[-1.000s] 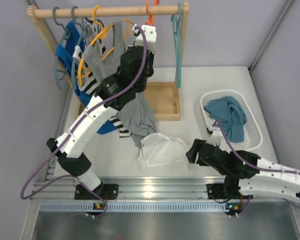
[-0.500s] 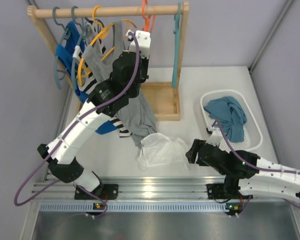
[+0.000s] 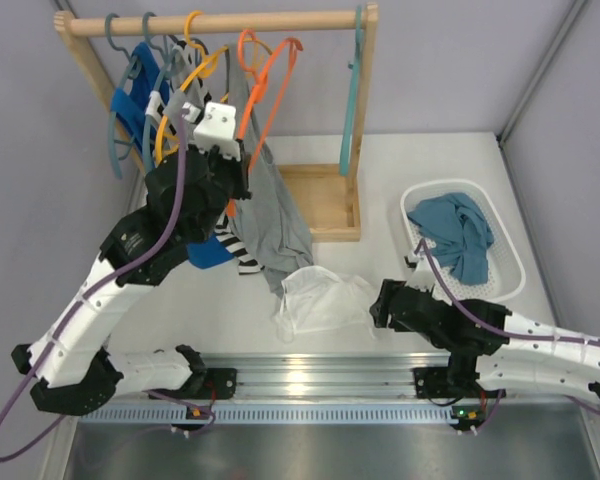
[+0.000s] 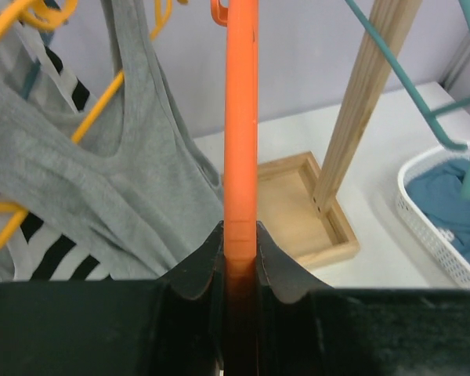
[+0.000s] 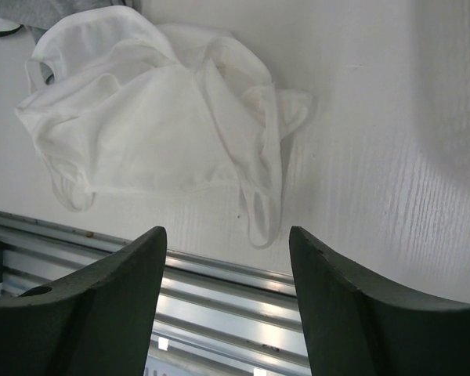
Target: Place the tank top on the hanger
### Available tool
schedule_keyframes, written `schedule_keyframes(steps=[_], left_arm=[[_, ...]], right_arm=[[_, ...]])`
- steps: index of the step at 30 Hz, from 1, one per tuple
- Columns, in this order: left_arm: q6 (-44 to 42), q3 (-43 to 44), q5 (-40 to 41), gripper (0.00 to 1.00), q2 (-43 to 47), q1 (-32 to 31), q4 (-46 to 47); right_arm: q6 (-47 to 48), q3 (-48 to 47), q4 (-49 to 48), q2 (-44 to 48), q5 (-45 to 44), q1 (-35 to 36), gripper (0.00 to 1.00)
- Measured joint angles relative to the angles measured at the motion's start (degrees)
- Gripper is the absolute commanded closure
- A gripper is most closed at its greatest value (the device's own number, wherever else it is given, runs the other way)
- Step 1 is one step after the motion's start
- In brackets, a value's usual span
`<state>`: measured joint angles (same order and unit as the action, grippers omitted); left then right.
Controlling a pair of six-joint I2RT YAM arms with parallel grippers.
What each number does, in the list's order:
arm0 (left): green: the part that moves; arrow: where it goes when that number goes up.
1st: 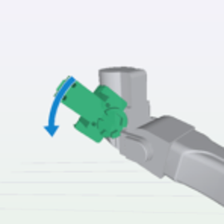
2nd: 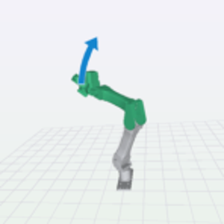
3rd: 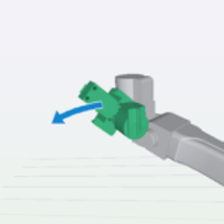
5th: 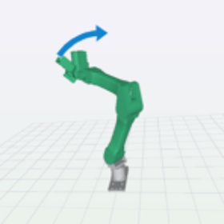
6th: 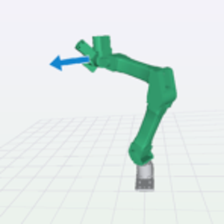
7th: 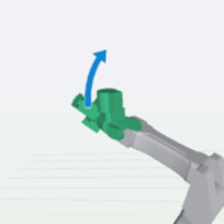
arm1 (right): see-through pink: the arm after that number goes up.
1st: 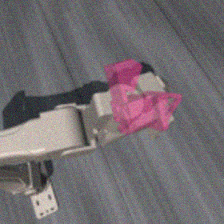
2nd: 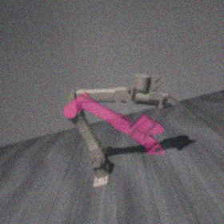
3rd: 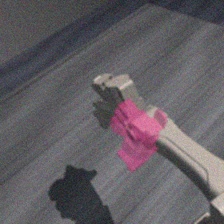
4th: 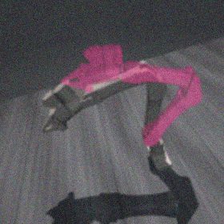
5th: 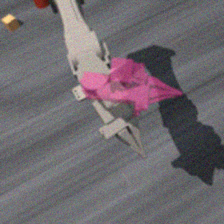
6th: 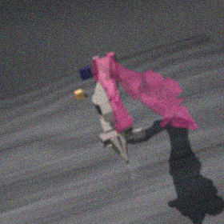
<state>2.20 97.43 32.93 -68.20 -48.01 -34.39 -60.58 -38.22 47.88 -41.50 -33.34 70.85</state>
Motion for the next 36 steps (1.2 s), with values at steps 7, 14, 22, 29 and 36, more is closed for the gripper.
schedule_keyframes(steps=[7,14,22,29,36], left_arm=[[3.4,-11.6,-8.9,1.00,10.8,0.0,-7.2],[7.7,-24.4,-19.1,1.00,19.1,0.0,-13.3],[11.2,-28.6,-26.4,1.00,21.8,0.0,-17.5],[12.9,-29.5,-31.3,1.00,24.9,0.0,-20.2],[13.6,-30.7,-35.1,1.00,26.7,0.0,-22.5]], right_arm=[[1.7,1.2,-3.8,-1.4,1.2,0.0,0.46],[2.6,7.2,-9.3,-6.8,4.5,0.0,0.55],[3.1,9.4,-15.4,-14.5,5.9,0.0,0.58],[4.5,9.4,-19.7,-19.7,6.5,-0.5,0.66],[5.0,9.7,-21.7,-21.0,7.0,-1.3,0.77]])
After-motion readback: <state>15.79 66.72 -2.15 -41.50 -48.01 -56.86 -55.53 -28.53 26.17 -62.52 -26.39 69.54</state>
